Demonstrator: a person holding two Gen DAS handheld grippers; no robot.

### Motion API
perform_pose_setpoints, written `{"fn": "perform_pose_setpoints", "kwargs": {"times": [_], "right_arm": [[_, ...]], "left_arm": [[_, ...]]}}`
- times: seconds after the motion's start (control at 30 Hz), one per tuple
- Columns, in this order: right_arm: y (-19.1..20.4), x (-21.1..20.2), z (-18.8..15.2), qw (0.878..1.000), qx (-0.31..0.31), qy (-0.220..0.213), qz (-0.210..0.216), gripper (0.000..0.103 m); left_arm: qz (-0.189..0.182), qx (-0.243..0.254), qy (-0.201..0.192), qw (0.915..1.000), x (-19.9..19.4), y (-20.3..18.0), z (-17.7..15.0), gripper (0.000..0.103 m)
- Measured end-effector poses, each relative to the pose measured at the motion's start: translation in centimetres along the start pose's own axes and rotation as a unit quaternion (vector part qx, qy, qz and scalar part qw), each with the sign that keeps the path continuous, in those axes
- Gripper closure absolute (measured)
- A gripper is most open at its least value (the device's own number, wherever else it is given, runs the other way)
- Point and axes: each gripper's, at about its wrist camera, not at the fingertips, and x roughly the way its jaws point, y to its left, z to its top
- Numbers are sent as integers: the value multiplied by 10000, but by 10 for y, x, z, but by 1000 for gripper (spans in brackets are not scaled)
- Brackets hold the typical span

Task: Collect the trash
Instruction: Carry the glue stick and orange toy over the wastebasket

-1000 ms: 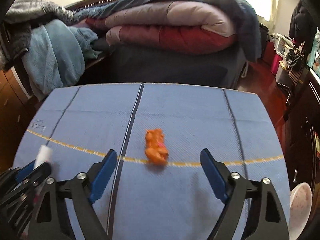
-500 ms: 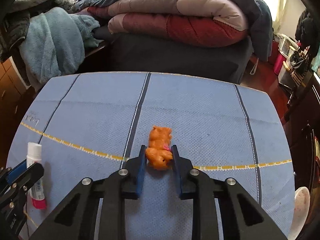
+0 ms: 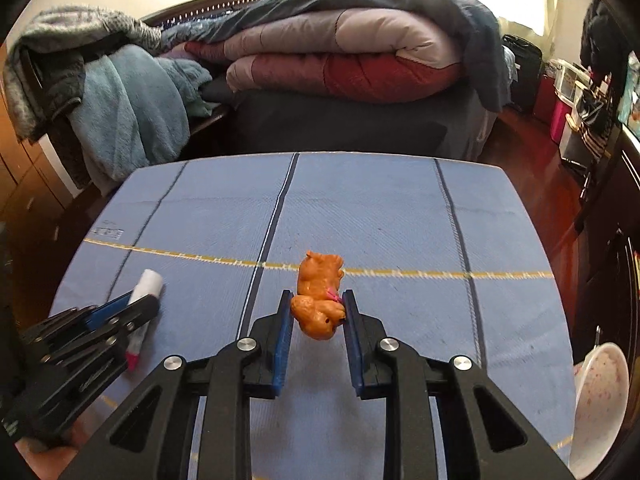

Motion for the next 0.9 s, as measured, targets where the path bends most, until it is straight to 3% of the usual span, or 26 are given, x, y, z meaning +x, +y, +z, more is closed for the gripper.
{"fn": "perform_pose_setpoints", "kwargs": {"times": [0.17,0.53,0.9], "right_arm": [[-9,-23,-13,9997,149,-116,154,79],[-29,-60,-53,9976,528,-130,421,79],[-67,-104,-90,9956,850,-235,327,78]], "left_arm": [[-60,-10,-117,9999,-17,-7,-3,79],[-303,550,-539,9966,-74,-66,-9,79],[-705,1038,-768,9891,-112,-136,-25,79]]}}
